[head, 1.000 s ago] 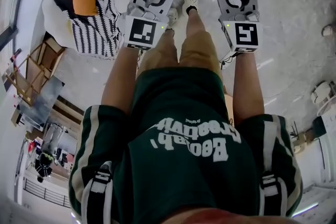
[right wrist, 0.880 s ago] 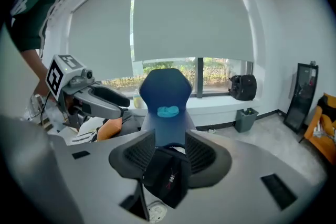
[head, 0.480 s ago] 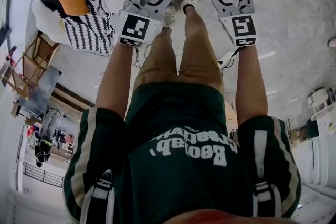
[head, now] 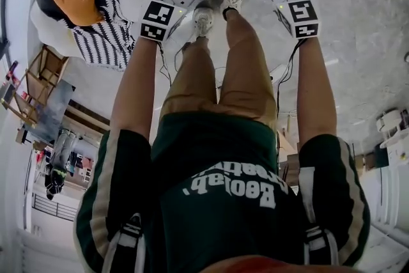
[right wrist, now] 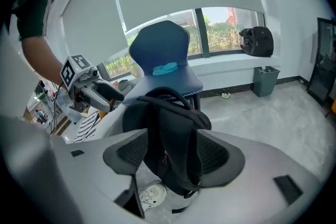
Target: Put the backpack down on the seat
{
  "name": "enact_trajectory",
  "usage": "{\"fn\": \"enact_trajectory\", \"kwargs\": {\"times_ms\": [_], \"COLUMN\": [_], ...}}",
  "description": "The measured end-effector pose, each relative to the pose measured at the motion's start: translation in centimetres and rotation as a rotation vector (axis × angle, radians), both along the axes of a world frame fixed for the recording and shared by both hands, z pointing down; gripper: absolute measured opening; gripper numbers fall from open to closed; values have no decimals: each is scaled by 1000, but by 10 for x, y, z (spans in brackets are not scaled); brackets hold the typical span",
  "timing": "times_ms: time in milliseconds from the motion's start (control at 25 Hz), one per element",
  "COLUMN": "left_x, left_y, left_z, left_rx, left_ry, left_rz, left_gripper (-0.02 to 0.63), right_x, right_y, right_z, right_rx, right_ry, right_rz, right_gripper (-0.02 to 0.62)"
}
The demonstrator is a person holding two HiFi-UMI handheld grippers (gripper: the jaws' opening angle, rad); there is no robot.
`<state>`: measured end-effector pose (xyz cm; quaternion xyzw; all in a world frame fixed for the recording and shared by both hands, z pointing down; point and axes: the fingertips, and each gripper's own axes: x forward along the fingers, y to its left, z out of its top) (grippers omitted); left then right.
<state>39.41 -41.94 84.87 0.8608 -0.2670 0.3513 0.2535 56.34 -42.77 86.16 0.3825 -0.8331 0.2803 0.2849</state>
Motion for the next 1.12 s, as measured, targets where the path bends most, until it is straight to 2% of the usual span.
{"fn": "enact_trajectory", "kwargs": {"times_ms": [240, 400, 520, 600, 720, 800, 840, 880, 960, 1120], "left_x": [10, 31, 48, 56, 67, 66, 63, 60, 57, 57], "left_y": [6, -1, -6, -14, -31, -36, -36, -35, -30, -28], "left_z": [70, 100, 114, 116, 113, 113, 114, 115, 113, 99], "left_rx": [-115, -126, -131, -133, -126, -119, -115, -115, -123, -118], "left_ry": [-4, 7, 15, 28, 69, 70, 64, 60, 64, 99], "left_rz": [56, 80, 99, 81, -6, -55, -67, -72, -65, -33], "left_gripper": [288, 287, 282, 279, 270, 209, 159, 135, 95, 86], "right_x": [-1, -13, -22, -32, -39, -46, -49, -53, -60, -63], "right_y": [-6, -8, -21, -28, -33, -28, -26, -23, -17, -15], "right_z": [73, 110, 123, 125, 130, 132, 133, 132, 128, 106], "right_rx": [-98, -138, -153, -172, -200, -217, -217, -215, -216, -188], "right_ry": [-57, -74, -106, -141, -149, -140, -133, -131, -157, -187], "right_rz": [-11, -72, -73, -58, -58, -104, -131, -153, -171, -151], "right_gripper": [264, 264, 264, 264, 262, 256, 168, 103, 84, 75]}}
